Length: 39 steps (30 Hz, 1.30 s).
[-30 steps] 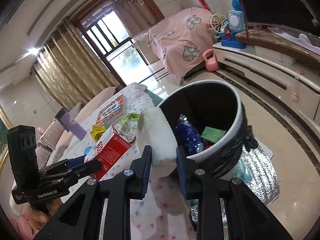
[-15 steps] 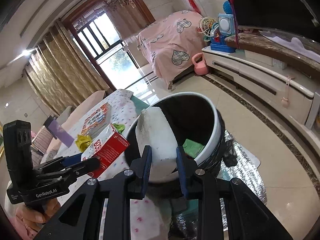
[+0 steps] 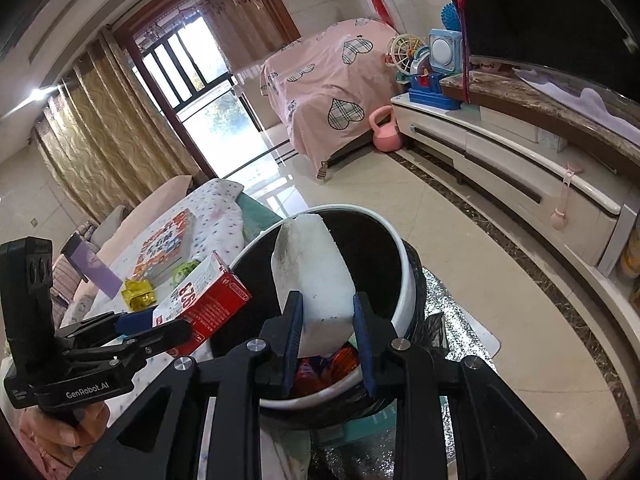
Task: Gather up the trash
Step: 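Carry both items over the bin and open both tools to release them, then grasp the blue plastic brush with left tool while right tool grasps the yellow bag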
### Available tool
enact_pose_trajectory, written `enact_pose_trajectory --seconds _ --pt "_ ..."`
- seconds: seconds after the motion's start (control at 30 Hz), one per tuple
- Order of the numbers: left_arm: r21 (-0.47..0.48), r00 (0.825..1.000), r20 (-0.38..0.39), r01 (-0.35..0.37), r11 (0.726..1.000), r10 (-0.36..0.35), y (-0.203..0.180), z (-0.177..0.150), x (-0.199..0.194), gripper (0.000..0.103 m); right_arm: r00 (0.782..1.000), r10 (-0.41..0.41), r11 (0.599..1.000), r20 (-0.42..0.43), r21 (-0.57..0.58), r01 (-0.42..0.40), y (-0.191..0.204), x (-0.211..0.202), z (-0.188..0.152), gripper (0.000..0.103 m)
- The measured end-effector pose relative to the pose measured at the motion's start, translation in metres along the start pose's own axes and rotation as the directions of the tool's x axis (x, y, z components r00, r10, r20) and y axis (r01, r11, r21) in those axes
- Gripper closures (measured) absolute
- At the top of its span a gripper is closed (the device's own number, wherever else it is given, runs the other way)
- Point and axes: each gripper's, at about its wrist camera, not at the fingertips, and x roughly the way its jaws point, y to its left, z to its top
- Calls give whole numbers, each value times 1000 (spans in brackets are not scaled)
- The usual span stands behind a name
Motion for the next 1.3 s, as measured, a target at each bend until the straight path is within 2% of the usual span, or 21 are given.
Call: enact_pose_trajectory --seconds 0.27,0.4,0.47,0.5,0.57,0.63,0.83,1.07,1.3 --pt "-12 1000 -19 9 1000 -9 0 7 11 49 999 -21 1000 -39 -21 20 -1 15 3 76" --pt "-30 999 -26 26 999 -26 2 9 12 43 999 -37 999 -40 -27 36 0 19 5 70" --pt "-39 1000 -16 21 999 -22 5 7 8 32 999 -30 999 -42 -15 30 -2 20 6 64" --pt "-44 1000 -12 19 999 -19 6 7 7 31 999 -22 1000 -44 -7 22 -3 21 5 61" --pt "-60 1000 -7 19 998 -20 12 3 3 31 999 -13 1000 -36 3 13 -4 18 4 51" --pt "-91 1000 -5 23 996 -23 20 -4 -3 31 1000 -6 1000 -21 12 6 -4 15 3 32" --pt "-151 1000 3 11 988 -10 43 -30 -22 30 999 25 999 21 40 -26 6 6 -4 16" --pt "-253 1000 18 -20 967 25 83 -68 -52 30 994 92 995 50 28 -94 36 -4 -18 8" --pt "-334 997 28 -57 941 70 119 -99 -77 29 987 157 988 34 -5 -157 76 -4 -32 2"
